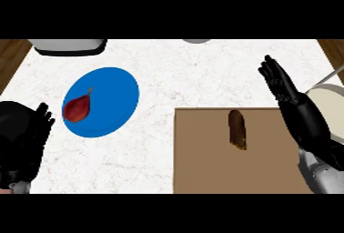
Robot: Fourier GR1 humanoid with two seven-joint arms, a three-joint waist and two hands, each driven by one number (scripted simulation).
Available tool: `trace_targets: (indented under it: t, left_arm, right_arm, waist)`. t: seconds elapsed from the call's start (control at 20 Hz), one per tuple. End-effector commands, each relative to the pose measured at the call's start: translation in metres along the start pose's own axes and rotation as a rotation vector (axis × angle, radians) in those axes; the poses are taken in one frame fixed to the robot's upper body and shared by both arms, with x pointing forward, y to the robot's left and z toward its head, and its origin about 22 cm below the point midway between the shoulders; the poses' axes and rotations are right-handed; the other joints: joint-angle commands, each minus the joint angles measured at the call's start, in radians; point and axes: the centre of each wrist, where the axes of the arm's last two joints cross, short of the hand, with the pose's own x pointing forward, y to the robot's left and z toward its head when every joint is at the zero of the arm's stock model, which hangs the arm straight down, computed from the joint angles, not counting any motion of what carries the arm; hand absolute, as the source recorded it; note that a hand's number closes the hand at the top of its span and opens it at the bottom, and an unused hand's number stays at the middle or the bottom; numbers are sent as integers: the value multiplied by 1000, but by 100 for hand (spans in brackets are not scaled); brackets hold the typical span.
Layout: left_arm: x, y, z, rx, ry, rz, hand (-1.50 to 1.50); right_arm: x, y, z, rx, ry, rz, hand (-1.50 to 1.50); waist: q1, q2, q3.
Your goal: Pick the sweet potato from the tray and place it in the tiered basket
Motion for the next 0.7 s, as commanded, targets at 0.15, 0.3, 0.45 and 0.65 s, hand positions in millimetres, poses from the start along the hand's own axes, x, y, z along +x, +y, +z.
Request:
trace_targets:
  t: [0.15,0.3,0.45,0.65]
  left_arm:
    - [14,3,-11,17,-165,-163,0]
    - [13,4,-11,11,-120,-151,0]
    - [19,14,-12,46,-174,-191,0]
    - [15,0,-10,-14,-185,-210,0]
  right_arm:
    - [-13,6,8,-329,209,188,150]
    - [48,-11,-31,-679,-287,108,150]
    - [-57,-50,74,-838,469,545,-150]
    - [-58,-10,91,-954,468,644,-150]
  waist:
    - [-39,-7,-25]
    - [-126,-103,9]
    - [-149,-11,-33]
    - [-103,-13,-34]
